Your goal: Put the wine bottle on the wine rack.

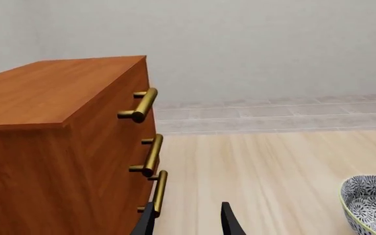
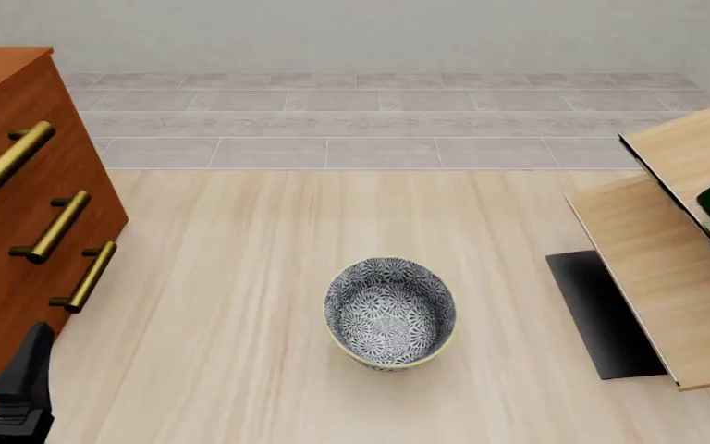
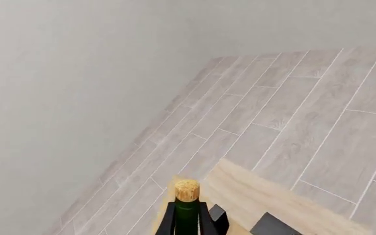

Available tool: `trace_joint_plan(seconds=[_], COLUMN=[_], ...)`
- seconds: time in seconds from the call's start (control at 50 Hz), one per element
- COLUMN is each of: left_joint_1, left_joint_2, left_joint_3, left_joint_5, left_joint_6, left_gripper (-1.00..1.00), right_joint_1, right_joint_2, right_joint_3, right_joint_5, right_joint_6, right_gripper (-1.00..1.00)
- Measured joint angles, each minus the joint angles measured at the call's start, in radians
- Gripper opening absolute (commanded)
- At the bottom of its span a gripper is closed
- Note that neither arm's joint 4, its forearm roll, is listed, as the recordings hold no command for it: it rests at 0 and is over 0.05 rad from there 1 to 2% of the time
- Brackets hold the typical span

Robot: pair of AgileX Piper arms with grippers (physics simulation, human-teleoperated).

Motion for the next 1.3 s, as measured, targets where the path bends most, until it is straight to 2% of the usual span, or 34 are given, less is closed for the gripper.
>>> trace_joint_plan(seconds=[0.88, 1.3], left_joint_1=[0.004, 0.007], left_joint_2=[0.0, 0.0], left_joint_3=[0.0, 0.0], left_joint_5=[-0.001, 0.003], left_joint_6=[0.005, 0.004], left_gripper=[1.0, 1.0], right_joint_1=[-0.024, -0.035], right_joint_2=[0.068, 0.1], right_joint_3=[0.06, 0.047], right_joint_5=[-0.108, -0.1], right_joint_6=[0.05, 0.073], right_gripper=[-1.0, -1.0])
